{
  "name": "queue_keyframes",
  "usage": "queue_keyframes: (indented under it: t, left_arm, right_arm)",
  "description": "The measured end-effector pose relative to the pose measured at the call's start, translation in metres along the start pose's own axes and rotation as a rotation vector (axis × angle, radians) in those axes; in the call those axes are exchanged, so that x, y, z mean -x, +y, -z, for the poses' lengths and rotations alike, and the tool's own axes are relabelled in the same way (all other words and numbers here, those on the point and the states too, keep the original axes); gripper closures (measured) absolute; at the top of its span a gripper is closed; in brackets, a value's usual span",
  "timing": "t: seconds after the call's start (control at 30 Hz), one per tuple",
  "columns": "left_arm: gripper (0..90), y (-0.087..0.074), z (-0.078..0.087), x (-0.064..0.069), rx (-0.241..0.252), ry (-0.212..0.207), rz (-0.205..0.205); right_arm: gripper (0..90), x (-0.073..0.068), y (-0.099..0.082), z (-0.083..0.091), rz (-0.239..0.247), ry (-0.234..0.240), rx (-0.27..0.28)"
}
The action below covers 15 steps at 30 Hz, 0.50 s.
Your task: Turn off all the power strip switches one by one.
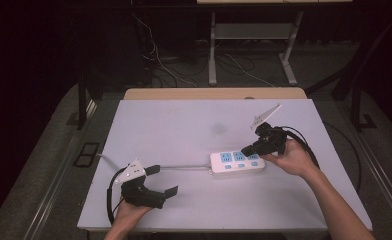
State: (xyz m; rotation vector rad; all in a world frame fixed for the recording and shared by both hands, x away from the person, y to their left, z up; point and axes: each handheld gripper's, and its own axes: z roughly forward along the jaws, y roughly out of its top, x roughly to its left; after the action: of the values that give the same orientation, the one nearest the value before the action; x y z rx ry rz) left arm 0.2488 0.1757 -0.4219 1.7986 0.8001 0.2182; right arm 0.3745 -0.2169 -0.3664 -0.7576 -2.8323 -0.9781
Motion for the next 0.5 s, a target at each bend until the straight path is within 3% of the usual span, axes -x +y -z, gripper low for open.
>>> queue_keyframes:
  t: [0.5]
  left_arm:
    - [0.0, 0.0, 0.001, 0.0, 0.003, -0.001, -0.001]
  right_arm:
    - [90.0, 0.003, -0.007, -0.017, -0.012, 0.026, -0.016]
